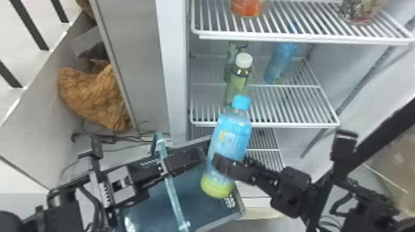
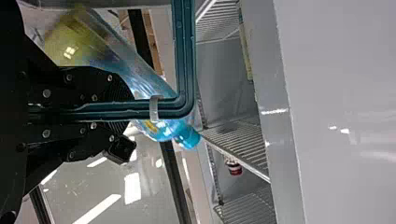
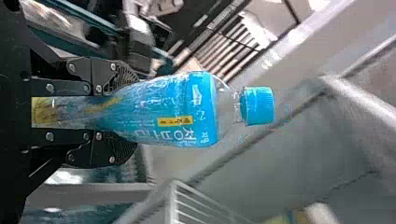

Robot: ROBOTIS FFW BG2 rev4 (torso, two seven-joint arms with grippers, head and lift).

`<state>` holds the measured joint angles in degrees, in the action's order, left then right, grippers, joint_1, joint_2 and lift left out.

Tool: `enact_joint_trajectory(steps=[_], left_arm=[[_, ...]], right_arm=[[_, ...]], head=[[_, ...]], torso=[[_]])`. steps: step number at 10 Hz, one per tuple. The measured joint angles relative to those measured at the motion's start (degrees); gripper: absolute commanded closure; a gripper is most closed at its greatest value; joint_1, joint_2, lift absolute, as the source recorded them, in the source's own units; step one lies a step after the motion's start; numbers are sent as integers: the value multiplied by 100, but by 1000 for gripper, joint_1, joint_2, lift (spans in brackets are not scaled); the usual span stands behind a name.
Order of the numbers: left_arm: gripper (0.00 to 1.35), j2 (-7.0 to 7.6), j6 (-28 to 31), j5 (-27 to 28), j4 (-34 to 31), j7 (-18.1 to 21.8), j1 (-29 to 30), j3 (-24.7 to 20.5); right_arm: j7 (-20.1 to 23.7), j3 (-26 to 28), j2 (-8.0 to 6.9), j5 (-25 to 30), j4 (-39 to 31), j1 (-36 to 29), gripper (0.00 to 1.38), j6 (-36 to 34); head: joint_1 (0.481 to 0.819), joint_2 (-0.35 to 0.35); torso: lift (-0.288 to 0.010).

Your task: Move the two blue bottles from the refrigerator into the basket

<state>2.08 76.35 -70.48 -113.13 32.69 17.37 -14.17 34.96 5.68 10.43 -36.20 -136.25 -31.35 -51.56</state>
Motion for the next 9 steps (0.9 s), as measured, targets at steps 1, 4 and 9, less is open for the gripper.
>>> enact_joint_trajectory(steps=[1, 4, 9], left_arm=[[1188, 0, 0, 0, 0, 1, -15, 1], [1188, 2, 0, -10, 0, 7, -20, 12], [1188, 3, -15, -26, -1, 8, -7, 12]], right_arm=[[58, -142, 55, -46, 191, 78, 904, -153], [206, -501, 143, -290, 700, 340, 64, 53], [204, -346, 97, -327, 743, 272, 133, 514]], head=[[695, -44], [695, 9], [695, -19]], torso=[[-216], [-216], [-216]])
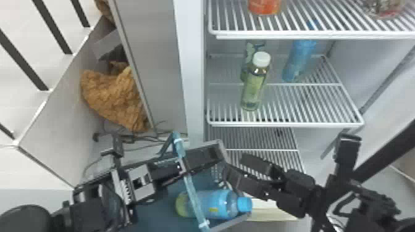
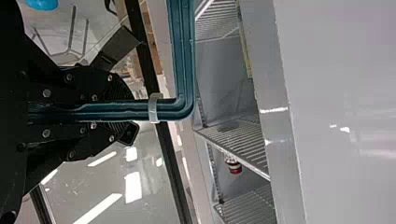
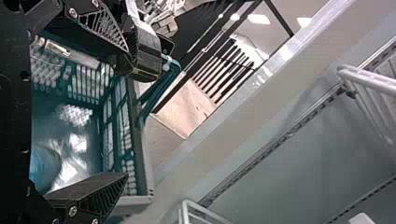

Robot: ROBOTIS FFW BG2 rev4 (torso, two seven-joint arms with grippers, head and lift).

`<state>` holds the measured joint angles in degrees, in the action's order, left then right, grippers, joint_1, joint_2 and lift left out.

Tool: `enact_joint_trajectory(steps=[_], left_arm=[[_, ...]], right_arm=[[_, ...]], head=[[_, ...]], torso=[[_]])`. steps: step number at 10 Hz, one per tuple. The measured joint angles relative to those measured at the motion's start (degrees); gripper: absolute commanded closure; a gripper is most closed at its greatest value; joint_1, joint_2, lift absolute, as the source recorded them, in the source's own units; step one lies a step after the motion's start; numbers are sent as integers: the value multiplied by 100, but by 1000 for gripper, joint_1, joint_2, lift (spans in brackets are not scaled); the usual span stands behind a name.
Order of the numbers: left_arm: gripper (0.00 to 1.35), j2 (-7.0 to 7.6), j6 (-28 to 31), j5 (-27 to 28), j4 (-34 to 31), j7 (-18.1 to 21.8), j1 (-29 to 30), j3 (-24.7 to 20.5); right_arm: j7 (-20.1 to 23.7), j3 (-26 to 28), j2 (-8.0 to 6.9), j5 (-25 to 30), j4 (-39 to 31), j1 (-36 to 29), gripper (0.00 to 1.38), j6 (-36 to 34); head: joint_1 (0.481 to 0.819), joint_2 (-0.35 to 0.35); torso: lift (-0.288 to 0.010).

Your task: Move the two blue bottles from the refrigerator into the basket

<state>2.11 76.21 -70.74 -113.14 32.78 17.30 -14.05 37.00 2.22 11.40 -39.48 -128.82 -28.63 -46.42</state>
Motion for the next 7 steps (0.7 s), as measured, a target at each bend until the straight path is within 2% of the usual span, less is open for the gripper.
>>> enact_joint_trajectory(steps=[2, 5, 7], left_arm=[[1188, 0, 0, -6, 0, -2, 5, 0], [1188, 0, -4, -19, 1, -1, 40, -11], [1188, 0, 0, -26, 1, -2, 54, -14]], right_arm=[[-9, 102, -48, 32, -17, -39, 133, 376], [-156, 548, -207, 61, -32, -231, 139, 1522], [-221, 848, -283, 170, 51, -283, 136, 1891]], head=[[695, -34], [695, -115], [695, -175]], torso=[[-216], [-216], [-216]])
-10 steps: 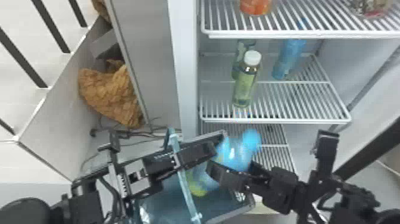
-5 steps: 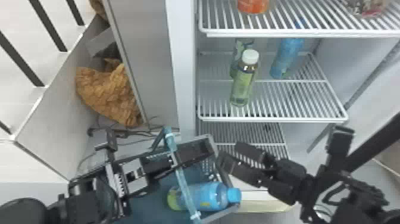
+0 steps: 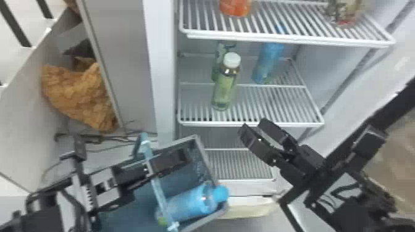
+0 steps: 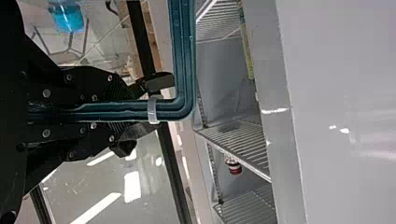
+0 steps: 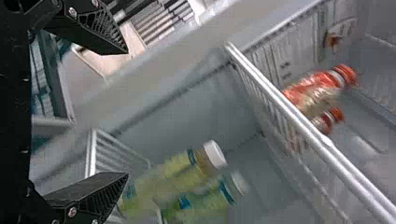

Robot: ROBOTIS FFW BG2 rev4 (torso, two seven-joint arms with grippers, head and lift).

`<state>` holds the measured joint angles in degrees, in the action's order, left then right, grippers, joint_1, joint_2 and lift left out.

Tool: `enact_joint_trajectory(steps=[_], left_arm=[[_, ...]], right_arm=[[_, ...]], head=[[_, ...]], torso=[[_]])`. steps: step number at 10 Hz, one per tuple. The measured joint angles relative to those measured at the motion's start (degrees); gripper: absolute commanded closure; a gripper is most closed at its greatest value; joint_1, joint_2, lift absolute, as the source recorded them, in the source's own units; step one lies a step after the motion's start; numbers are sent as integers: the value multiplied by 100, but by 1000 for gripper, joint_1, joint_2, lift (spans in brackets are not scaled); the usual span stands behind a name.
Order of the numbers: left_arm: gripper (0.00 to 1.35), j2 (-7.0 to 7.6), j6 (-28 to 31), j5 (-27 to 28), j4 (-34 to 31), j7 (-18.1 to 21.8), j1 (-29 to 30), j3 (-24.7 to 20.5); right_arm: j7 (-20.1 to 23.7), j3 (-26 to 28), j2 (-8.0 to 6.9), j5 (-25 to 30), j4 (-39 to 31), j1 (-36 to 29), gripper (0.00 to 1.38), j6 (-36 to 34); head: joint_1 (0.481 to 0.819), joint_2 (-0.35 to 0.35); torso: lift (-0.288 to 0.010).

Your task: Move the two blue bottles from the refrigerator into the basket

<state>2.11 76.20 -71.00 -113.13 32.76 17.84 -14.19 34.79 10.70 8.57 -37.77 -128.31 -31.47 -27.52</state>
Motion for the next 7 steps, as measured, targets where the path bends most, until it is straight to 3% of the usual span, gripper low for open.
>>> enact_joint_trajectory(steps=[7], left_arm=[[1188, 1, 8, -19, 0, -6, 58, -9]], right_arm=[[-691, 427, -87, 565, 578, 321, 130, 1485]], head=[[695, -310]], torso=[[-216]])
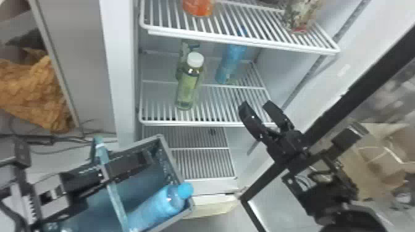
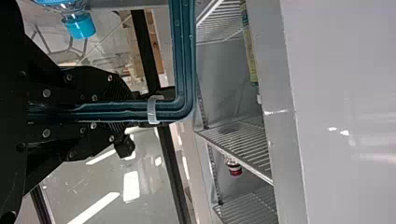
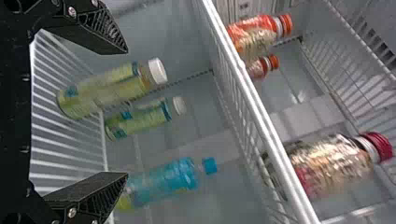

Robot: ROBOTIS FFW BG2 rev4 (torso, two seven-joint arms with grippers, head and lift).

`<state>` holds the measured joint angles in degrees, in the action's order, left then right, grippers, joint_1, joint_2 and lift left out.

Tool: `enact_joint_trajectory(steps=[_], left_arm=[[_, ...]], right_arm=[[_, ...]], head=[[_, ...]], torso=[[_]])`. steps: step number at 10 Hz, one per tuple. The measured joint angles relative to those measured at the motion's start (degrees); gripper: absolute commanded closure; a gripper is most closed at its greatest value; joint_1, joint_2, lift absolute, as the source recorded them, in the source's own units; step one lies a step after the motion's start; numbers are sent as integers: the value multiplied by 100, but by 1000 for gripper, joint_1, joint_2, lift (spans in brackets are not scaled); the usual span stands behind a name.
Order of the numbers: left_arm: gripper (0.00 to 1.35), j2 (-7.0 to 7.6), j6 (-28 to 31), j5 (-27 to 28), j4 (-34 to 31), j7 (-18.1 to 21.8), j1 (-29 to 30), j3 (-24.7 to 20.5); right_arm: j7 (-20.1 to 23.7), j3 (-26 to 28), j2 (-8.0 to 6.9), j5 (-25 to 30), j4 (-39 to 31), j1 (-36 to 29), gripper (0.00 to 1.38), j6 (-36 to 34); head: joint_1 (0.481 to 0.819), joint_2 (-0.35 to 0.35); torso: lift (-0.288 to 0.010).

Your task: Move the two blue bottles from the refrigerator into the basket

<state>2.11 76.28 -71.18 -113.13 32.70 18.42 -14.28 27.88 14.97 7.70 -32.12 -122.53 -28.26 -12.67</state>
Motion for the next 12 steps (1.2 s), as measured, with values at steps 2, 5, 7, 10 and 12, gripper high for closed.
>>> enact_joint_trajectory(steps=[2, 5, 7, 10, 12], left_arm=[[1188, 0, 7, 9, 0, -6, 0, 12], [1188, -1, 7, 12, 0, -18, -2, 23], [1188, 1, 7, 12, 0, -18, -5, 26], [1188, 12, 7, 11, 0, -21, -11, 33], [1188, 22, 7, 3, 0, -27, -14, 34]], right_arm=[[-137, -5, -13, 195, 314, 303, 130, 197], [-461, -174, -54, 524, 717, 768, 130, 312], [-660, -314, -102, 692, 1070, 1092, 130, 537], [-856, -586, -119, 886, 1699, 1639, 130, 763], [-1081, -716, -136, 1036, 2067, 1974, 130, 826]], head=[[695, -323], [695, -321], [695, -318], [695, -295], [695, -287]], torso=[[-216], [-216], [-216], [-216], [-216]])
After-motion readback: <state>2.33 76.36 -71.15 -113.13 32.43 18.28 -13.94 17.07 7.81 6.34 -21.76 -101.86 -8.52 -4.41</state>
